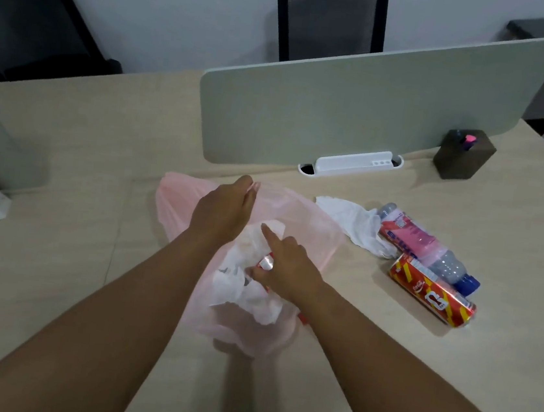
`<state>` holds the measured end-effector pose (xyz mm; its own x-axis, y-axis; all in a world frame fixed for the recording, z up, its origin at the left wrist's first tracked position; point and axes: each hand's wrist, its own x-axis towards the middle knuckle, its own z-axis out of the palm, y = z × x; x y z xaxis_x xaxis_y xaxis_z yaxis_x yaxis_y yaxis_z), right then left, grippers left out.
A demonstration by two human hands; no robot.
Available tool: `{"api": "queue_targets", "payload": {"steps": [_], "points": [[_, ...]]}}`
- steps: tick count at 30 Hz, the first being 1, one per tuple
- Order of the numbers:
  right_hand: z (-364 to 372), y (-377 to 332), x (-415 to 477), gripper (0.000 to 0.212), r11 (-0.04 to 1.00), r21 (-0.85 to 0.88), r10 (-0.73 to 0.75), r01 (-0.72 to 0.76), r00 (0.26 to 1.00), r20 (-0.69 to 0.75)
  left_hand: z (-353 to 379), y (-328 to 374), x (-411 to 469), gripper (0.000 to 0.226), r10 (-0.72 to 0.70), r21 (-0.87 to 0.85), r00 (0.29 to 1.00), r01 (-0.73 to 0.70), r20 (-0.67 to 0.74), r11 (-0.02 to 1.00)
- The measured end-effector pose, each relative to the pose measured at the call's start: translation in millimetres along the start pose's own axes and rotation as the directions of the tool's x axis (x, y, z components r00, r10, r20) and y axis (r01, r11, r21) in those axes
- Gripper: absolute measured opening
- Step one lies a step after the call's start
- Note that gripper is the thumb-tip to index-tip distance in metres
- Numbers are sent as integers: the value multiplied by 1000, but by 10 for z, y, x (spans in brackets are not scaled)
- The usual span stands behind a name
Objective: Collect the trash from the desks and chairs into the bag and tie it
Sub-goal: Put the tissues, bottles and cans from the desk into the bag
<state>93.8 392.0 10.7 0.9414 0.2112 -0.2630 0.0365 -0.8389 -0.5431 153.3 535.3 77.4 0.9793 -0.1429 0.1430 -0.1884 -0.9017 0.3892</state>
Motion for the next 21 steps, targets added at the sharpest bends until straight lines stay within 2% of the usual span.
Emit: {"api": "queue_targets", "payload": {"steps": [2, 4, 6, 9, 12, 14, 17, 19, 21], "points": [[22, -48, 101, 84, 999, 41, -20, 21, 999, -27, -14, -35, -19, 31, -6, 4, 1000, 6, -8, 1000], [-95, 112, 99, 70, 999, -33, -34, 31, 994, -103, -16, -84, -7, 31, -6, -1, 1000, 6, 0, 1000], [-277, 434, 54, 52, 991, -135, -2, -23, 983, -186, -6, -126, 25, 30, 10, 10, 1000, -10, 12, 1000], [-592, 1070, -6, 47, 948, -253, 91, -191, 929, -360, 32, -136, 92, 28, 29, 16, 1000, -29, 9, 999], [-802, 1654, -126, 63, 848, -305, 209, -434, 802, -559, 84, -131, 149, 29, 64, 30, 998, -65, 13, 997], [-933, 1940, -262, 77, 790, -266, 329, -552, 749, -575, 124, -136, 176, 31, 62, 42, 998, -63, 34, 997], [-1053, 2263, -312, 77, 752, -78, 563, -655, 699, -442, 187, -160, 199, 31, 37, 69, 998, -40, 52, 997], [-1028, 2299, -276, 67, 758, -10, 549, -652, 646, -530, 212, -180, 193, 29, 47, 84, 997, -52, 63, 995], [-963, 2263, -250, 61, 793, -32, 482, -609, 658, -579, 221, -194, 192, 28, 52, 93, 997, -57, 62, 994]]}}
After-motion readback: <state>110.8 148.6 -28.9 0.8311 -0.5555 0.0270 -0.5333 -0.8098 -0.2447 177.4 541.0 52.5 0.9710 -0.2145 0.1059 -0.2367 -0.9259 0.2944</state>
